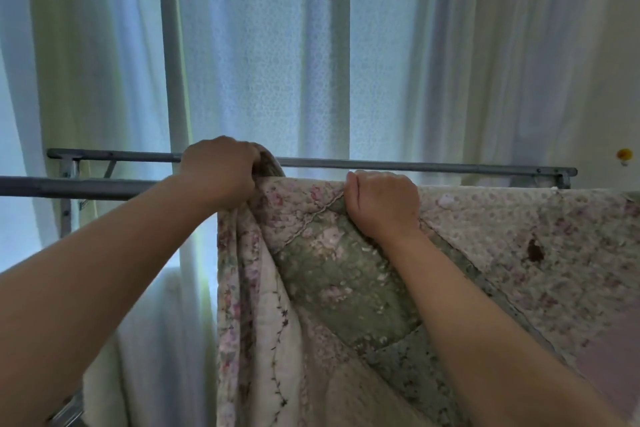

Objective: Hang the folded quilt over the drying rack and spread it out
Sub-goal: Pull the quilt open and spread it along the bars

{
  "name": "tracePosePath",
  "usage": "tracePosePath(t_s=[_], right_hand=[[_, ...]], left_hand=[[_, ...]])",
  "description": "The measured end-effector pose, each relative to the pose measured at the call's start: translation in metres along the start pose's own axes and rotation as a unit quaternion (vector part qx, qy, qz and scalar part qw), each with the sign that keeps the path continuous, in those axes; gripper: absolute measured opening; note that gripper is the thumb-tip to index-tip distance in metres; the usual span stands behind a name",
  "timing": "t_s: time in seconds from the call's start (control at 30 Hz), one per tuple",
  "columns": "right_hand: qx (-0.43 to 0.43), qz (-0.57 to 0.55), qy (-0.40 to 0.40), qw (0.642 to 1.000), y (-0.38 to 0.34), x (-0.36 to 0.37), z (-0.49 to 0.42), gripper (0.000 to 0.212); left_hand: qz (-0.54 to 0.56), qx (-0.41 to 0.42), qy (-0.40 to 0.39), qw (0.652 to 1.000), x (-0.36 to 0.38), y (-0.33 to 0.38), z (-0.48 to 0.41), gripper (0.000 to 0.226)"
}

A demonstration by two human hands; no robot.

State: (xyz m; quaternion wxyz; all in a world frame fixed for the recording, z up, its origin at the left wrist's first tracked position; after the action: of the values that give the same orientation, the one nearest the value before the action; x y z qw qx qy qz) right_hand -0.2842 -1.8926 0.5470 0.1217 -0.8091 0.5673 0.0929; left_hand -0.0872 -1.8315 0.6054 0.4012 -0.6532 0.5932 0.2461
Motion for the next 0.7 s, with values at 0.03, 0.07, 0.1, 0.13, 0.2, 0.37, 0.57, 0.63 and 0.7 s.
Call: tracePosePath(t_s=[0.03,0.07,0.1,0.13,0.2,0.37,0.57,0.63,0.7], right_hand=[[0.001,-0.001,0.0,1.0,0.0,0.0,0.0,0.049],[0.003,-0.002,0.001,1.0,0.0,-0.001,0.0,0.049],[0.005,-0.003,0.001,1.0,0.002,-0.001,0.0,0.05],[0.006,-0.005,-0.002,1.0,0.002,-0.001,0.0,0.051],[0.004,-0.005,-0.018,1.0,0.001,-0.001,0.0,0.051],[0.003,0.008,-0.07,0.998,-0.004,0.001,-0.002,0.045],[-0.061,-0.048,-0.103,0.992,-0.047,0.005,-0.006,0.041],[-0.067,-0.045,-0.113,0.99,-0.059,0.011,-0.004,0.044],[-0.062,-0.029,-0.102,0.992,-0.067,0.015,-0.002,0.044]], left_hand=[[-0.011,0.007,0.005,1.0,0.004,0.001,0.005,0.036],[-0.021,0.015,0.016,1.0,0.006,0.002,0.008,0.036],[-0.033,0.021,0.03,0.999,0.009,0.004,0.012,0.037],[-0.047,0.024,0.045,0.998,0.012,0.005,0.014,0.038],[-0.073,0.023,0.067,0.995,0.016,0.004,0.019,0.038],[-0.074,0.041,0.079,0.993,0.022,0.001,0.026,0.04],[-0.092,0.097,0.106,0.985,0.022,0.009,0.033,0.035],[-0.081,0.093,0.132,0.984,0.02,0.013,0.032,0.027],[-0.071,0.052,0.148,0.985,0.015,0.01,0.026,0.018]])
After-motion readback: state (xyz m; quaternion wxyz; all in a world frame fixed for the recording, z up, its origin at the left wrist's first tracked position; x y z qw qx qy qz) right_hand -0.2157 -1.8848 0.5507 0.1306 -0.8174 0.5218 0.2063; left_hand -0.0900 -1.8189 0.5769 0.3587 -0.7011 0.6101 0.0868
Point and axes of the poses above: each hand's wrist, its own z-axis away from the middle knuckle, its own x-axis out of the palm, y = z × x, the point moved 1 cm from there along -z, towards the middle knuckle, and after that the axes turned 7 degrees about x, right-handed, at the moved point
